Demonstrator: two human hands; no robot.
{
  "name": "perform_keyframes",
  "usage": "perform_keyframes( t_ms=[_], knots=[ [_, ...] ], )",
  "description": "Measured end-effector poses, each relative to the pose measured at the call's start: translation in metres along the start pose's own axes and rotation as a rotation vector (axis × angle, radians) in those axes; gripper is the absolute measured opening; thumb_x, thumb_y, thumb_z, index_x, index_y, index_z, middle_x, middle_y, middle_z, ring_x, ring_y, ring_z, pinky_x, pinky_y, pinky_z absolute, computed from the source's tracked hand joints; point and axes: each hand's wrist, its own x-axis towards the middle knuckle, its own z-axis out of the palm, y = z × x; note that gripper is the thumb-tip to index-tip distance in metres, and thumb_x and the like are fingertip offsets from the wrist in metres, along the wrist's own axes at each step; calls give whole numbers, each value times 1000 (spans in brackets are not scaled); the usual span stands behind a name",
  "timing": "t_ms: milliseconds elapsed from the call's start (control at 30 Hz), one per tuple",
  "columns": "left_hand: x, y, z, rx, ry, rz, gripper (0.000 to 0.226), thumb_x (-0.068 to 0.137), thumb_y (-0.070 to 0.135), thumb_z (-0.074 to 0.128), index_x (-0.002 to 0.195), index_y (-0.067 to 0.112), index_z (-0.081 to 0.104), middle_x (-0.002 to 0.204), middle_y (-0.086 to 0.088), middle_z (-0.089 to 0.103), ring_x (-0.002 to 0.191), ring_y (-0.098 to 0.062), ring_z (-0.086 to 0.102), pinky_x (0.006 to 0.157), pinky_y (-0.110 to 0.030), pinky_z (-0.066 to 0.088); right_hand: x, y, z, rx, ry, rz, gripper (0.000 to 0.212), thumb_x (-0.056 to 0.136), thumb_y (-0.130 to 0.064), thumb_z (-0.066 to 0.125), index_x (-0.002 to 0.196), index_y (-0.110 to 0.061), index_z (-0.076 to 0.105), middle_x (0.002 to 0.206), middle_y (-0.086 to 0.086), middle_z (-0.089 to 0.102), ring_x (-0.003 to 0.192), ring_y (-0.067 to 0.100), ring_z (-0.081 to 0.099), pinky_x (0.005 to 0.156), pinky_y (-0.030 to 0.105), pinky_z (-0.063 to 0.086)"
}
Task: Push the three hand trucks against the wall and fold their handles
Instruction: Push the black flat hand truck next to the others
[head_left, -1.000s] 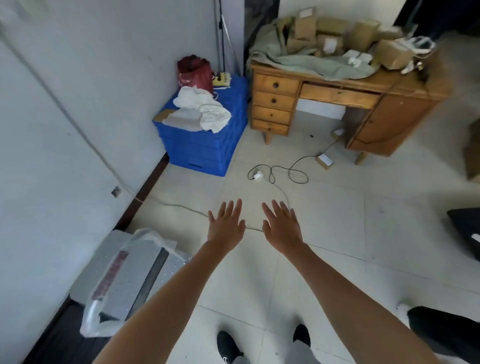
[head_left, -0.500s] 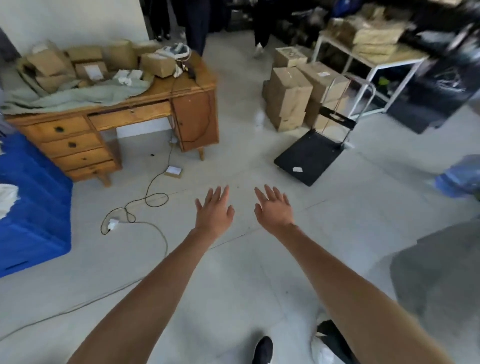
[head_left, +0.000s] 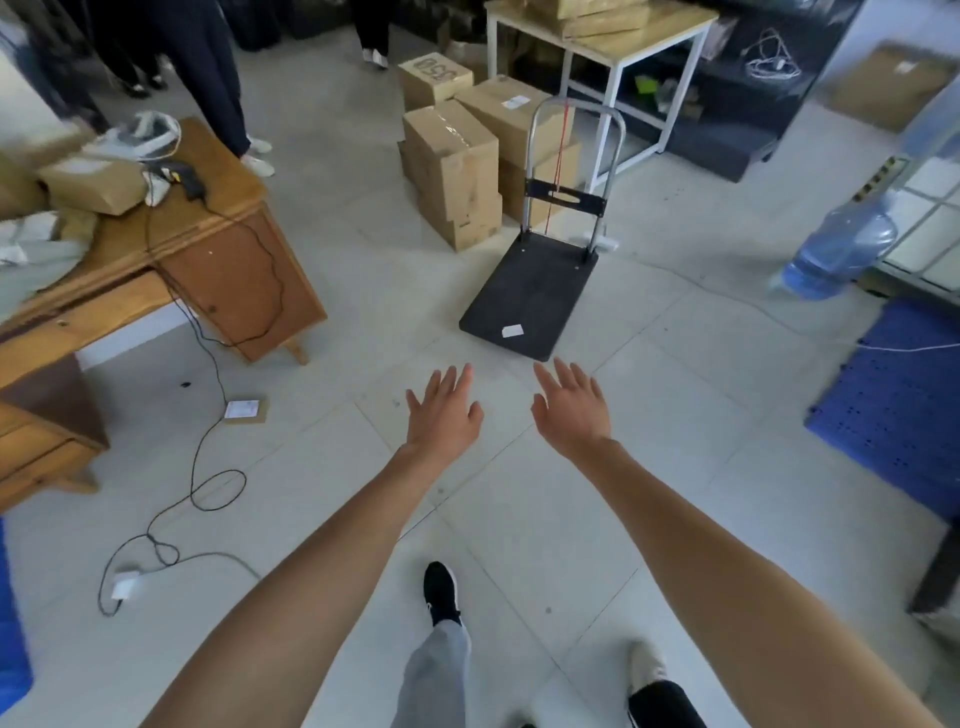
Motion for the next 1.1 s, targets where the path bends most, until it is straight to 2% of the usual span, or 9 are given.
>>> perform_keyframes(
  t_ms=[233, 333, 633, 867, 1100],
  knots=[
    [193, 38, -16, 42, -8, 167, 59, 100, 28, 40, 153, 20, 17, 160, -8, 26, 149, -30, 18, 113, -67, 20, 142, 44, -17, 16, 13, 157, 53, 101, -33, 36, 152, -27, 22, 162, 8, 21, 149, 30, 16, 121, 48, 18],
    [261, 77, -29, 66, -78, 229, 59, 100, 30, 40, 153, 21, 17, 160, -7, 24, 149, -31, 17, 113, -68, 20, 187, 74, -42, 54, 34, 246, 53, 101, -33, 36, 152, -27, 21, 162, 7, 19, 150, 29, 15, 121, 48, 17],
    [474, 236, -30, 130, -116, 449, 59, 101, 36, 37, 154, 25, 11, 163, -5, 18, 151, -28, 11, 115, -67, 14, 339, 241, -121, 97, 157, 439, 55, 100, -32, 38, 152, -26, 21, 162, 7, 20, 149, 29, 18, 122, 47, 18],
    [630, 332, -34, 132, -102, 423, 59, 102, 37, 35, 154, 24, 11, 163, -5, 17, 151, -29, 11, 116, -67, 14, 470, 367, -171, 69, 144, 432, 55, 100, -30, 38, 152, -25, 21, 162, 8, 19, 148, 28, 20, 120, 46, 19],
    [776, 396, -44, 174, -65, 400, 58, 100, 36, 35, 153, 24, 13, 163, -5, 19, 151, -30, 12, 115, -68, 14, 613, 445, -214, 91, 155, 370, 55, 100, -30, 41, 152, -23, 25, 161, 10, 23, 148, 31, 21, 120, 47, 23]
  ],
)
